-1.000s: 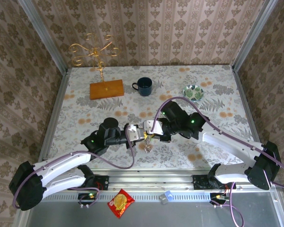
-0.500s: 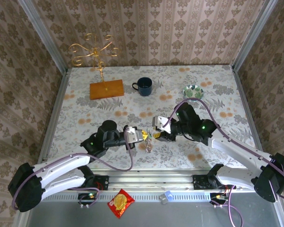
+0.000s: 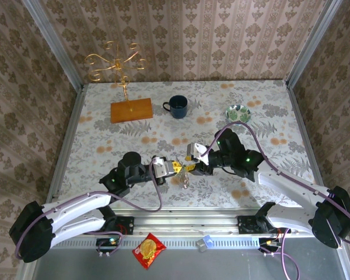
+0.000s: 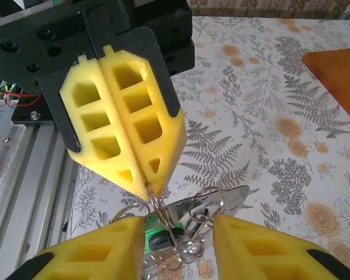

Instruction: Put the keys on the keyring

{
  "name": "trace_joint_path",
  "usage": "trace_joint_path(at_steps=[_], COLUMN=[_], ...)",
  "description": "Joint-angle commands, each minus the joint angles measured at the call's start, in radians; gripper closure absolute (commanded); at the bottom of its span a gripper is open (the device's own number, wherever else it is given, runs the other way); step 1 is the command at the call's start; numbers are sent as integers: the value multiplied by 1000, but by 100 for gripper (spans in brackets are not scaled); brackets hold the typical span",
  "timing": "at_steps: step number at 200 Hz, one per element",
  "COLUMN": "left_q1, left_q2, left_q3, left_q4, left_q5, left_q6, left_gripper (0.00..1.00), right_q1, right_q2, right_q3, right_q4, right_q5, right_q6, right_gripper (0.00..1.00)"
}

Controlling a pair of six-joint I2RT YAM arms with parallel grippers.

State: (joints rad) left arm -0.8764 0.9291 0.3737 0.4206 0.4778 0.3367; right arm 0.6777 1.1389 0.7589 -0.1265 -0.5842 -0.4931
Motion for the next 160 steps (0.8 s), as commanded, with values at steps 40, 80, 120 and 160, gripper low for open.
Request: trace_joint_path(at_steps=[40, 80, 120, 160], left_q1=[-1, 0, -2, -6], left_q2=[-12, -16, -20, -12], left_q3=[-10, -12, 31, 81], left_q4=[79, 79, -54, -171], left_q5=[35, 24, -64, -83], left_q6=[-25, -21, 28, 85], left_gripper=[100, 100, 76, 75], right_q1=[-2, -1, 9, 51], right_q2=[36, 36, 30, 50], right_q3=[7, 20, 67, 153], right_q4=[31, 27, -77, -240], right_q5=[-49, -61, -15, 98], right_q6=[-3, -10, -53, -142], right_gripper=[76, 97, 100, 100])
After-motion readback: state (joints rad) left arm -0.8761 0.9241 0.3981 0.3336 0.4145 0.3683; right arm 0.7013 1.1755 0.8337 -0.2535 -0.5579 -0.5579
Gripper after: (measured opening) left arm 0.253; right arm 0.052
